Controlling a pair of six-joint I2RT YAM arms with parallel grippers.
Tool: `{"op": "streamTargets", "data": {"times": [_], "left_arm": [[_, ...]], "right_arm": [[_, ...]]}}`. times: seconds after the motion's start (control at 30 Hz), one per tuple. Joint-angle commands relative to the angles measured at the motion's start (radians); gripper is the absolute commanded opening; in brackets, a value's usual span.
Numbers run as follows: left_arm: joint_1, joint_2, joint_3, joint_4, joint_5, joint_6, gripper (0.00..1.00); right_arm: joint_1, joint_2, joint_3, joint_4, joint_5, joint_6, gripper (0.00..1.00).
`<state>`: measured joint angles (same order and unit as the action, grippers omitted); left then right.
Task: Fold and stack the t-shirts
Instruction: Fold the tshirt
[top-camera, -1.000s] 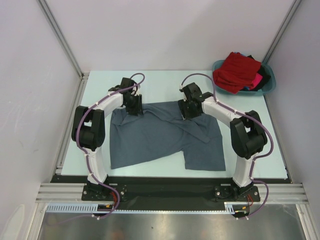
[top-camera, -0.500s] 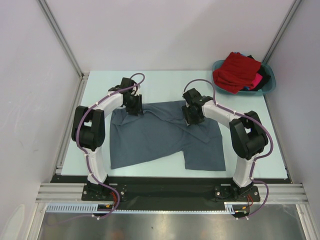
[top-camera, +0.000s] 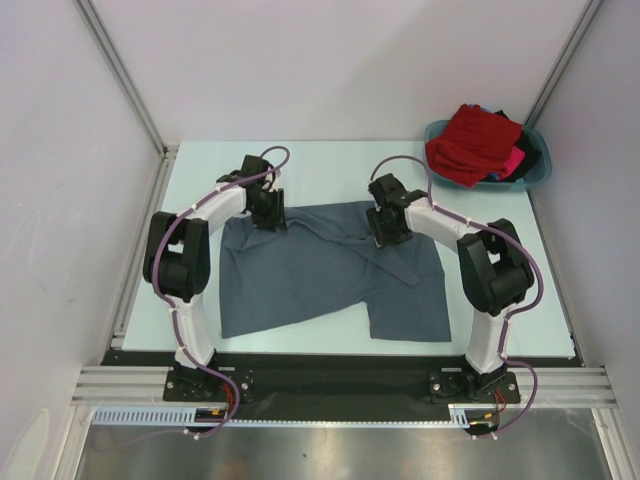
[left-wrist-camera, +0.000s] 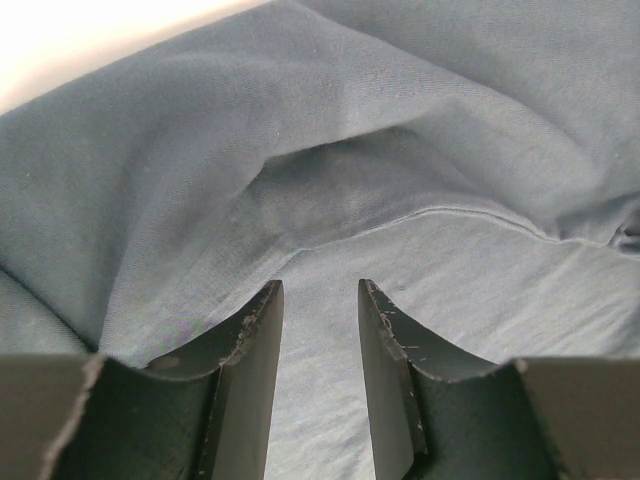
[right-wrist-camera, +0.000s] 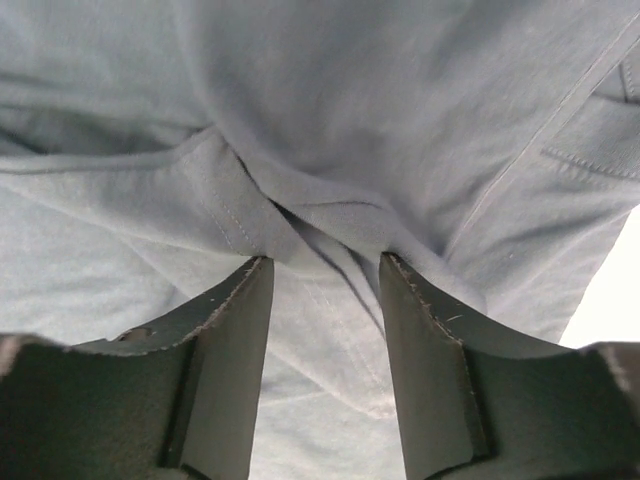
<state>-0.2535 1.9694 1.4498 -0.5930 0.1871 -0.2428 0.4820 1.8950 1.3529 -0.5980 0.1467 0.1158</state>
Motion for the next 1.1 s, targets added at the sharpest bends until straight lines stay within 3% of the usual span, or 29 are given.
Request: {"op": "streamTargets", "data": {"times": [0.0,0.13,0.2,0.53,0.97,1.07], "left_arm": [[-0.009,-0.026,0.014,0.012,0.002,0.019,0.41],[-0.009,-0.023,0.015,0.009,0.005,0.019,0.41],[-0.009,-0.023,0.017,0.007,0.005,0.019,0.41],[-0.009,-0.018,0.018,0.009,0.014,0.016,0.41],[-0.012,-0.032,0.004,0.022,0.028,0.010,0.41],[-0.015,-0.033,0.003,0.024,0.029,0.008,0.41]], "right_arm": [[-0.016,0.012,0.048,0.030,-0.027,-0.025,0.50],[-0.023,0.026,0.063,0.032,-0.068,-0.039,0.37],[-0.028,0.026,0.064,0.036,-0.096,-0.039,0.35],[-0.031,-0.027,0.040,0.038,-0.173,-0.025,0.00],[0.107,-0.232,-0.104,-0.056,-0.101,0.084,0.00],[0.156,-0.250,-0.136,-0.072,-0.099,0.136,0.07]]}}
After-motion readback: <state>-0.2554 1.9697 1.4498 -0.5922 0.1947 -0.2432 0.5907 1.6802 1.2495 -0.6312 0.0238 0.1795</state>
